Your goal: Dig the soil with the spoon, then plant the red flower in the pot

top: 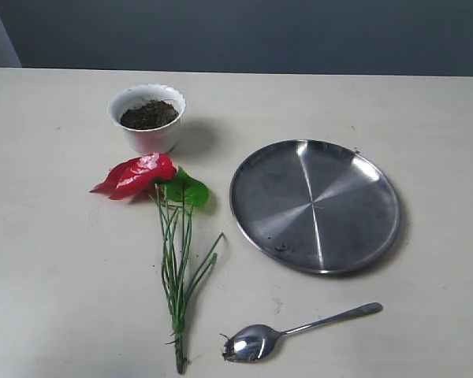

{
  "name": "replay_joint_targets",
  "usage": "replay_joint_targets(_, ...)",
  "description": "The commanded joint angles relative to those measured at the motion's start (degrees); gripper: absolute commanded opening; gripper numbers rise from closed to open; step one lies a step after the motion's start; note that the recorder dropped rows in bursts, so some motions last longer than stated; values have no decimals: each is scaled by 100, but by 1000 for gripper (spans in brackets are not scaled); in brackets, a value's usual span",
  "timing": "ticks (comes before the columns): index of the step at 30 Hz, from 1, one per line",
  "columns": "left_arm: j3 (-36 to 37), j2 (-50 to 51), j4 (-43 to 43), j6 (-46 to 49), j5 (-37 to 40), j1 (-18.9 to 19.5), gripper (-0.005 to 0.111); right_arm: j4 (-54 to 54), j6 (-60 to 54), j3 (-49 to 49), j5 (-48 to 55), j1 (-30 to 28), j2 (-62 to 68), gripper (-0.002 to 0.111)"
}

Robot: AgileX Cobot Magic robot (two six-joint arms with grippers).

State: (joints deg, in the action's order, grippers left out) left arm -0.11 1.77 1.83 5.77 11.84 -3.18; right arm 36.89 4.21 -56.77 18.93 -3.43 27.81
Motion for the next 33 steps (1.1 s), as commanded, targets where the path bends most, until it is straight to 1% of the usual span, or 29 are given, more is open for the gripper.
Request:
replay_joint_targets(1, 11, -42, -6, -14, -25, 17, 0, -1606, 343, -2445, 2226, 12, 2282, -1)
replay_joint_targets(2, 11, -42, -6, -14, -25, 17, 0, -2022, 609, -2758, 2480, 12, 2529, -1)
replay_joint_targets(3, 11, -42, -6, -14, -25, 17, 0, -3241, 1325, -3219, 3215, 12, 3074, -1)
replay_joint_targets(4, 11, -42, -6, -14, -25, 17, 0, -3689, 1599, -3330, 3627, 12, 3259, -1)
replay_joint_targets(5, 11, -42, -6, -14, -25, 17, 0, -4362, 1891, -3422, 4501, 12, 3712, -1)
replay_joint_targets(6, 11, -42, -6, -14, -25, 17, 0, -4423, 1891, -3369, 5071, 12, 3995, -1)
replay_joint_targets(7, 11, -42, -6, -14, -25, 17, 0, -4180, 1873, -3199, 5103, 40, 4229, -1)
replay_joint_targets(8, 11, -42, -6, -14, -25, 17, 0, -4004, 1873, -2863, 5103, 195, 4277, -1)
replay_joint_targets(9, 11, -42, -6, -14, -25, 17, 0, -3953, 2128, -2303, 5049, 454, 4181, -1)
replay_joint_targets(12, 11, -42, -6, -14, -25, 17, 0, -3954, 4132, -388, 3612, 1372, 3345, -1)
replay_joint_targets(14, 11, -42, -6, -14, -25, 17, 0, -3954, 4923, 487, 3215, 1818, 2896, -1)
replay_joint_targets(18, 11, -42, -6, -14, -25, 17, 0, -4197, 6941, 2082, 2597, 2718, 2196, -1)
replay_joint_targets(20, 11, -42, -6, -14, -25, 17, 0, -4446, 7967, 2520, 2620, 3197, 2009, -1)
replay_joint_targets(22, 11, -42, -6, -14, -25, 17, 0, -4954, 8903, 2768, 2765, 3773, 1942, -1)
replay_joint_targets(24, 11, -42, -6, -14, -25, 17, 0, -5582, 9973, 2828, 3012, 4400, 2015, -1)
replay_joint_targets(28, 11, -42, -6, -14, -36, 17, 0, -6172, 11555, 2828, 3168, 5524, 2680, -1)
replay_joint_targets(31, 11, -42, -6, -14, -36, 17, 0, -6015, 11707, 2705, 2972, 6072, 3520, -1)
replay_joint_targets(33, 11, -42, -6, -14, -36, 17, 0, -5845, 11707, 2492, 2838, 6224, 4132, -1)
